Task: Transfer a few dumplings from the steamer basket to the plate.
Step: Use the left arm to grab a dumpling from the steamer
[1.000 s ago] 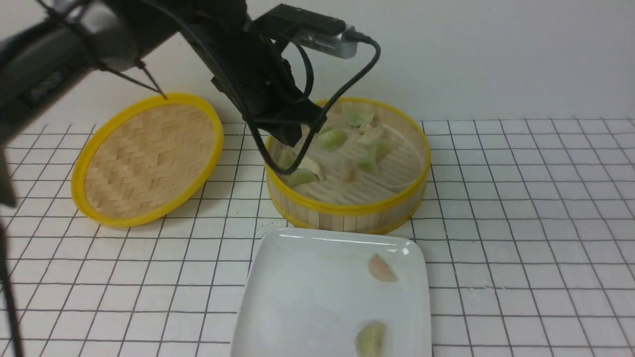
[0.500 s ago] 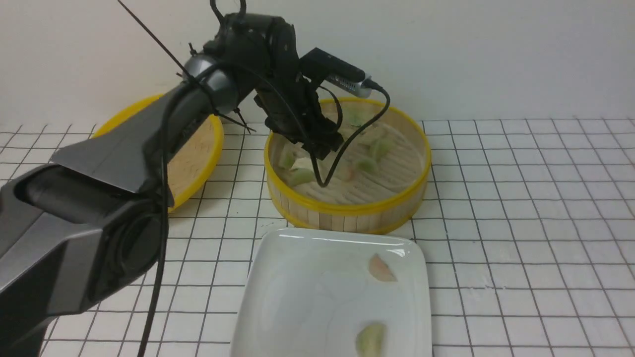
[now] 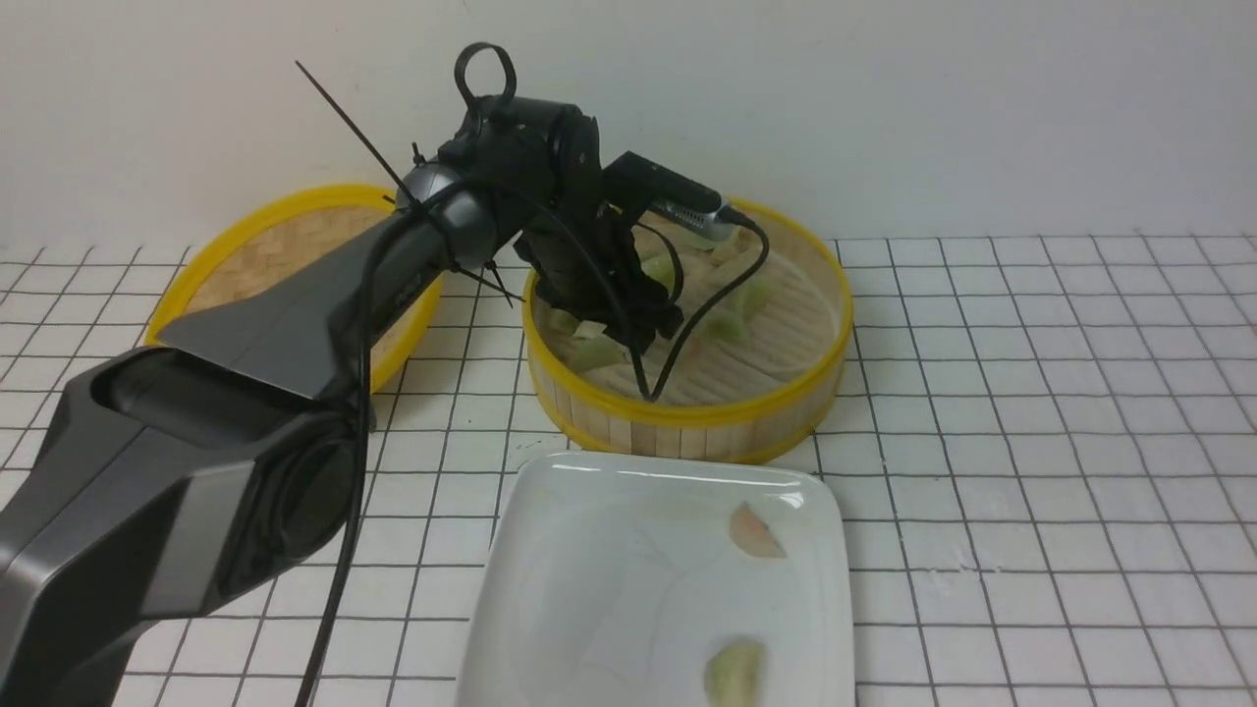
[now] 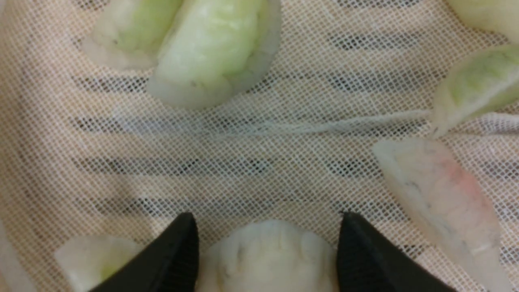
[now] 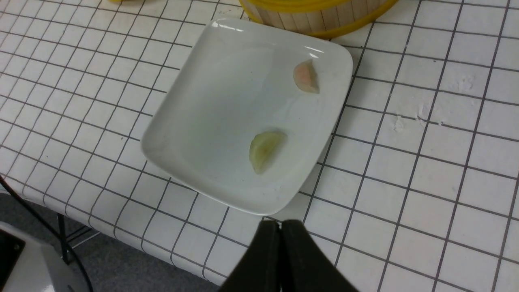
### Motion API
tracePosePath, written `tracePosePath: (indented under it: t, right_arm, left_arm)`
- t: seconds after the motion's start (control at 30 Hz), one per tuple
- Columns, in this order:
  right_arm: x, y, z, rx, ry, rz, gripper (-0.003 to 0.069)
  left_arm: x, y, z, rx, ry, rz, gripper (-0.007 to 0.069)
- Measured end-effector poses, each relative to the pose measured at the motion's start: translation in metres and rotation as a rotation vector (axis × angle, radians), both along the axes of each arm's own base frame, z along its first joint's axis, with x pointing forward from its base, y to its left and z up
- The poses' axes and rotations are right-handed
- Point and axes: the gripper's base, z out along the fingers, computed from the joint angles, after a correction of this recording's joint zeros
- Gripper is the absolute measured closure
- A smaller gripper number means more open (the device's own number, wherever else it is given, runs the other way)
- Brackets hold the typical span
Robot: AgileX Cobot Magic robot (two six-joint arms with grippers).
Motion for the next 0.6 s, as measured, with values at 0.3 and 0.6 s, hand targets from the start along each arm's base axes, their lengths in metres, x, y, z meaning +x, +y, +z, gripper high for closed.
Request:
tracePosePath:
  t: [0.3,0.6]
  right_arm:
    - [0.0,0.0,0.0,0.0,0.001,0.0,0.0673]
    - [0.001,0.001,0.0,-0.001,0.003,0.0,0.0673]
  left_arm:
    - [-0.005,0.002,0.029,-0.004,0.056,0.041,0.0232]
    - [-0.018,0.003,0.12,-0.133,-0.095,0.065,0.0232]
